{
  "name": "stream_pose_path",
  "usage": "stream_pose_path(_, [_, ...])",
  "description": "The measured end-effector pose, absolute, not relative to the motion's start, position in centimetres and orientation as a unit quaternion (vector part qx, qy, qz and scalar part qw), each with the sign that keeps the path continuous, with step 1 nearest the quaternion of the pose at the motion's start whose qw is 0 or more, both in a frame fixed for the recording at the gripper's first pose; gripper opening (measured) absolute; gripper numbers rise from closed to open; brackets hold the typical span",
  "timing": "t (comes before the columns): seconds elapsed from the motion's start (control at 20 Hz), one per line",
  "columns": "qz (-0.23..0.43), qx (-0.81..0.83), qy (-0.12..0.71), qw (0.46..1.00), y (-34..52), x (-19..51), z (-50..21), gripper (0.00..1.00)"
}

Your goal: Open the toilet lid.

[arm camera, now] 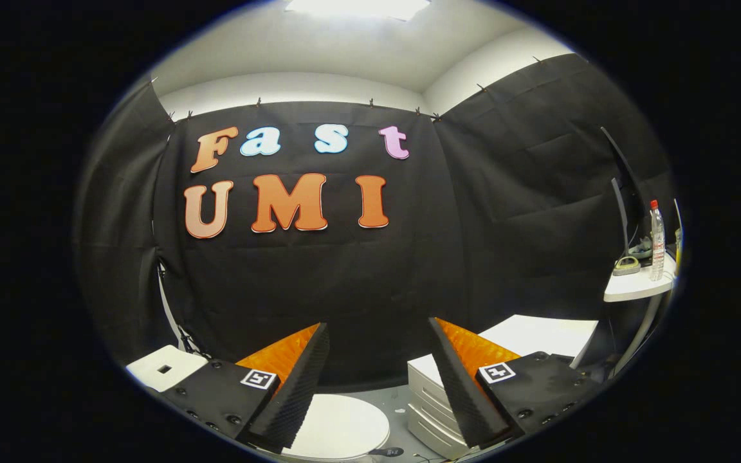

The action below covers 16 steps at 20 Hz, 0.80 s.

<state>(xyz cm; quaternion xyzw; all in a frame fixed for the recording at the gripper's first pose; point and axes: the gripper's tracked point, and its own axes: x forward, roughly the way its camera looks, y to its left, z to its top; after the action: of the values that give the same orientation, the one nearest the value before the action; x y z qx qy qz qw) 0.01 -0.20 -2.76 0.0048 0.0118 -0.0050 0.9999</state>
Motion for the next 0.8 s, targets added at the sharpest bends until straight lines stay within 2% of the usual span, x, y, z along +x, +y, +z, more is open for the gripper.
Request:
stream_pose_path(0.3, [-0.014, 0.028, 0.025, 0.999, -1.0, 0.1, -7.1, 0.98])
stream_pose_path(0.8, [-0.037, 0.072, 0.110, 0.991, -2.9, -0.8, -20.3, 0.99])
